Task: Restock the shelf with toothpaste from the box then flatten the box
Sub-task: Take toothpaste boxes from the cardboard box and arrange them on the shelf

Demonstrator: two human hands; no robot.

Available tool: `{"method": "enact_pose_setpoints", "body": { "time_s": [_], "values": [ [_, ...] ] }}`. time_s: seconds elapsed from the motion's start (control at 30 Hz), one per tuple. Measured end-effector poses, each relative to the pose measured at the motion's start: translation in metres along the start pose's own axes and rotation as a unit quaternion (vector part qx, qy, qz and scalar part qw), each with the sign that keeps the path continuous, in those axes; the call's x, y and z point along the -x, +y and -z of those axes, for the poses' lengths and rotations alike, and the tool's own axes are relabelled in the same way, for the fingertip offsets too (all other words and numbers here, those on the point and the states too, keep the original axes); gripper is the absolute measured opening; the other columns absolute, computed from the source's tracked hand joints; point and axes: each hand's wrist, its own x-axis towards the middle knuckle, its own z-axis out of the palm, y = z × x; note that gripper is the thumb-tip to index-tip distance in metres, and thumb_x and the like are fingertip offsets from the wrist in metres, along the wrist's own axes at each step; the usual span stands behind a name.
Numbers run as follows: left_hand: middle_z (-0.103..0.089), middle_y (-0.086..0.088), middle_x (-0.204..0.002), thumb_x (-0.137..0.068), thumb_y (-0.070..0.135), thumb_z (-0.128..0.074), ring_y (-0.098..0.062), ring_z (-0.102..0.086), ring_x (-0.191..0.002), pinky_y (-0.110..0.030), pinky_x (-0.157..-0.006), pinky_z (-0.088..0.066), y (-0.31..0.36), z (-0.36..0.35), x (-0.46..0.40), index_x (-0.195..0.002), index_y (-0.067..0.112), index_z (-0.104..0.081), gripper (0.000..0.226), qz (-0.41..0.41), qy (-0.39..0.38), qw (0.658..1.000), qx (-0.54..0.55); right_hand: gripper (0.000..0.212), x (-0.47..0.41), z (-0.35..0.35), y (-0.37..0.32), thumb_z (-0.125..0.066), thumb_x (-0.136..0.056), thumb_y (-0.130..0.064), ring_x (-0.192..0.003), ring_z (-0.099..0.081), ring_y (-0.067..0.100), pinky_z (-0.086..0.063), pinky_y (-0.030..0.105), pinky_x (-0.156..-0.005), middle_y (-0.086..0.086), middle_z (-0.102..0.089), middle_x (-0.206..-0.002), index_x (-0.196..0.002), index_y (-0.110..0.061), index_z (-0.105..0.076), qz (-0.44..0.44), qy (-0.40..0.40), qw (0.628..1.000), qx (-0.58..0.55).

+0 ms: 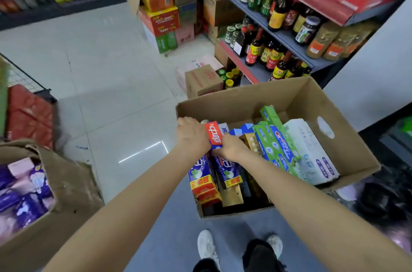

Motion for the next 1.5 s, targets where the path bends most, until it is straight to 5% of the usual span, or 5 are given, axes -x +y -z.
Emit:
{"method": "enact_pose_setpoints", "body": {
  "time_s": [0.47, 0.8, 1.13, 1.27, 1.5],
  "values": [
    [-0.047, -0.019, -0.131, -0.089, 0.04, -0.058, -0.032, -0.057, -0.112, -0.038, -0.086, -0.049, 0.009, 0.035, 0.0, -0.151, 0.023, -0.012, 0.079, 0.007, 0.002, 0.958, 0.286, 0.047, 0.046, 0.057, 0.021, -0.066, -0.08, -0.042, -0.076, -0.063, 0.017, -0.049, 0.03, -0.067, 0.003, -0.062, -0.094, -0.109, -0.014, -0.042, -0.031, 0.093, 0.978, -0.185],
    [-0.065, -0.005, -0.095, -0.087, 0.022, -0.064, -0.011, -0.059, -0.069, -0.025, -0.062, -0.05, 0.117, 0.131, -0.024, -0.127, 0.026, -0.052, 0.042, -0.031, -0.118, 0.671, 0.732, 0.027, 0.105, 0.171, 0.086, -0.069, -0.083, -0.028, -0.051, -0.065, 0.011, -0.054, 0.022, -0.052, 0.007, -0.07, -0.077, -0.1, -0.011, -0.057, -0.007, 0.185, 0.85, -0.492],
    [-0.056, -0.006, -0.061, -0.088, 0.025, -0.054, -0.009, -0.051, -0.031, -0.011, -0.035, -0.04, 0.352, 0.243, -0.016, -0.078, 0.014, -0.05, 0.016, -0.12, -0.174, 0.597, 0.774, 0.017, 0.198, 0.338, 0.233, -0.06, -0.086, -0.024, -0.036, -0.057, 0.01, -0.046, 0.023, -0.052, -0.002, -0.063, -0.045, -0.075, -0.012, -0.063, -0.056, 0.382, 0.817, -0.428],
    [-0.055, -0.005, -0.069, -0.083, 0.023, -0.057, -0.014, -0.054, -0.048, -0.02, -0.04, -0.048, 0.454, 0.286, -0.004, -0.117, 0.011, -0.05, 0.037, -0.136, -0.164, 0.586, 0.782, 0.015, 0.239, 0.4, 0.309, -0.059, -0.087, -0.016, -0.066, -0.056, 0.017, -0.04, 0.022, -0.056, 0.013, -0.067, -0.079, -0.088, -0.004, -0.068, -0.043, 0.475, 0.825, -0.302],
    [-0.06, -0.014, -0.103, -0.078, 0.012, -0.07, -0.023, -0.06, -0.068, -0.035, -0.052, -0.051, 0.579, 0.323, -0.002, -0.121, 0.013, -0.025, 0.063, -0.147, -0.151, 0.559, 0.802, 0.025, 0.292, 0.482, 0.42, -0.064, -0.084, -0.03, -0.084, -0.064, 0.025, -0.043, 0.031, -0.069, 0.006, -0.069, -0.091, -0.106, -0.02, -0.068, -0.098, 0.525, 0.839, -0.108]
  ]
}}
